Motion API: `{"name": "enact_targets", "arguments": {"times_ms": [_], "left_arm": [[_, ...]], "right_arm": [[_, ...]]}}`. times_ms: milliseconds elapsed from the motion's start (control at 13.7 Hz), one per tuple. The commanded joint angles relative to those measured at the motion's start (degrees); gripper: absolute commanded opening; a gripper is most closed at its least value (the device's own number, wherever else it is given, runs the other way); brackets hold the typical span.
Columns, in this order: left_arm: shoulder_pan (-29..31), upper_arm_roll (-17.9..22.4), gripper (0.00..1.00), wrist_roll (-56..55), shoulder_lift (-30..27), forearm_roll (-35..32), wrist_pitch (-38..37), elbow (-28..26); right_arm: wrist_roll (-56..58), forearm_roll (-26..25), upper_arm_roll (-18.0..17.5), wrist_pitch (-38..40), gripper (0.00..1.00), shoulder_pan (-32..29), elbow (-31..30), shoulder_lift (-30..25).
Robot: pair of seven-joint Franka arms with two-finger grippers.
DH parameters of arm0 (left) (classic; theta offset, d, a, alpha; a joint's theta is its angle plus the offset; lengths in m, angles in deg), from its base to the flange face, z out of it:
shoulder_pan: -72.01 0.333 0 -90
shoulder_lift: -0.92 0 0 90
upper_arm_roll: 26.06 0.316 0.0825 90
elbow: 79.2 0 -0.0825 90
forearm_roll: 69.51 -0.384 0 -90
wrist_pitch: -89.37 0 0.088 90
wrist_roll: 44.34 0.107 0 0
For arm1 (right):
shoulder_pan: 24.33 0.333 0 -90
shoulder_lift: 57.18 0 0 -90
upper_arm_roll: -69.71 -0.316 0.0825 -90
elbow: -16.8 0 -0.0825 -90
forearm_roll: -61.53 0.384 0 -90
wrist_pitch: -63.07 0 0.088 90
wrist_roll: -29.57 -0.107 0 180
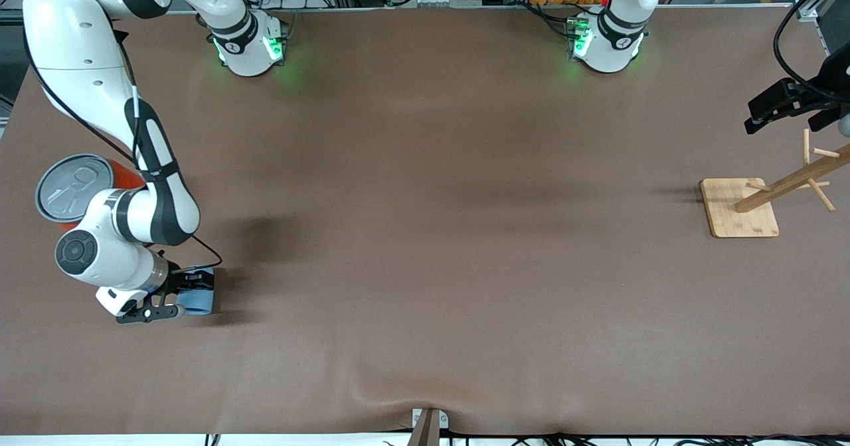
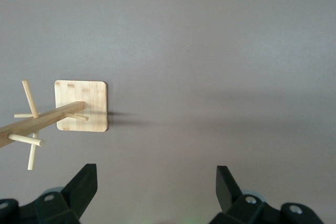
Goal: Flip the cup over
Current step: 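Close the right gripper on the blue cup and lift it, then carry the blue cup with the right gripper toward the table middle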
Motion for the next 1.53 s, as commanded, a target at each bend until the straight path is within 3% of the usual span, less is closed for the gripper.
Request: {"name": "enact_targets", "arguments": {"times_ms": [0, 292, 438, 657, 876, 1460], "left_arm": [[0.3, 0.1, 1.00, 0.2, -0.6, 0.1, -0.6, 0.5], [0.5, 0.6, 1.00, 1.8, -0.3, 0.3, -0.4, 0.5], [0.8, 0.6, 1.00, 1.9, -0.3, 0.4, -0.4, 0.6], [1.0, 1.0, 1.00, 2.0, -0.2, 0.5, -0.3, 0.4], [1.8, 1.0, 1.00, 2.1, 0.1, 0.5, -0.3, 0.2], [1.9, 1.0, 1.00, 2.1, 0.5, 0.5, -0.3, 0.0]], "right_arm": [[1.3, 0.1, -0.2, 2.3, 0.31, 1.3, 1.8, -0.7], [-1.9, 1.0, -0.7, 16.3, 0.31, 5.7, 8.7, -1.0], [-4.1, 0.9, -1.4, 17.2, 0.31, 9.1, 9.6, -2.0], [-4.5, 1.1, -1.5, 18.9, 0.22, 16.1, 12.7, -2.0], [-8.0, 3.1, -1.7, 20.2, 0.22, 22.5, 14.1, -2.7], [-5.7, 1.1, -1.3, 22.6, 0.22, 44.9, 18.7, -5.3]]}}
